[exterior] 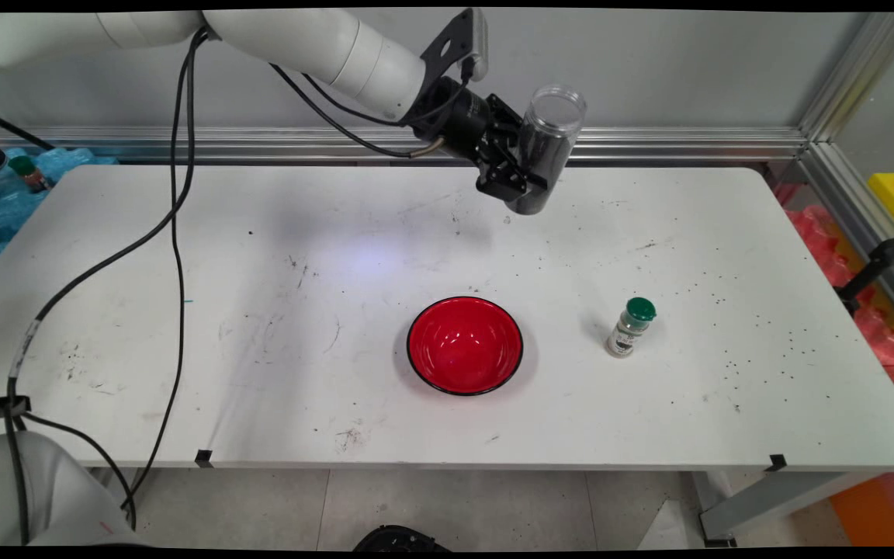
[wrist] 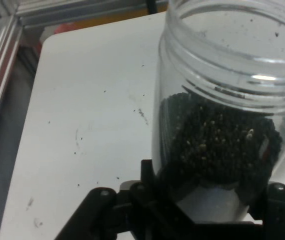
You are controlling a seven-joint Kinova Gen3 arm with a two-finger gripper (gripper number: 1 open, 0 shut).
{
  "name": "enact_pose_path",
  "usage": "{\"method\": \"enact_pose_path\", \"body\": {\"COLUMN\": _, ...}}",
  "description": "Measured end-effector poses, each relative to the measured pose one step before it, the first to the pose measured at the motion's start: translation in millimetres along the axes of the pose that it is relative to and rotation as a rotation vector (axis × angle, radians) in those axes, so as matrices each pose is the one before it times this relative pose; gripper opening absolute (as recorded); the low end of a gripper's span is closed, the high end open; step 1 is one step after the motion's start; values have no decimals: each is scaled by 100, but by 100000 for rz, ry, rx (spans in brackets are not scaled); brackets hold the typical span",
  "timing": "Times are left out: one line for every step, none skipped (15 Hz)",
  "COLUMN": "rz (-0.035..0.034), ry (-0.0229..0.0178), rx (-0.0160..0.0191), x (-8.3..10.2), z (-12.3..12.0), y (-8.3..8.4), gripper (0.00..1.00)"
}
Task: Pour the black seasoning powder in the red bowl
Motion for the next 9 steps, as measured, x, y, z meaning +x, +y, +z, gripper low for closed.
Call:
{"method": "enact_pose_path", "body": {"rz": 2861, "ry": -12, "rx": -618, "x": 163, "z": -14, "y": 48, "gripper": 0}}
{"method": "enact_pose_path", "body": {"rz": 2328, "ry": -76, "rx": -503, "x": 93, "z": -34, "y": 46, "gripper": 0}}
{"method": "enact_pose_path", "body": {"rz": 3116, "ry": -151, "rx": -686, "x": 122, "z": -22, "y": 50, "gripper": 0}}
{"method": "enact_pose_path", "body": {"rz": 2446, "ry": -109, "rx": -548, "x": 95, "z": -9, "y": 41, "gripper": 0}}
{"method": "enact_pose_path", "body": {"rz": 2443, "ry": -168, "rx": -511, "x": 51, "z": -39, "y": 56, "gripper": 0}}
{"method": "enact_pose_path", "body": {"rz": 1831, "ry": -147, "rx": -415, "x": 25, "z": -24, "y": 45, "gripper": 0}}
{"method": "enact_pose_path", "body": {"rz": 2880, "ry": -212, "rx": -618, "x": 52, "z": -30, "y": 77, "gripper": 0}}
{"method": "enact_pose_path", "body": {"rz": 3419, "ry": -409, "rx": -730, "x": 10, "z": -36, "y": 116, "gripper": 0}}
{"method": "enact_pose_path", "body": {"rz": 3193, "ry": -388, "rx": -582, "x": -4, "z": -58, "y": 116, "gripper": 0}}
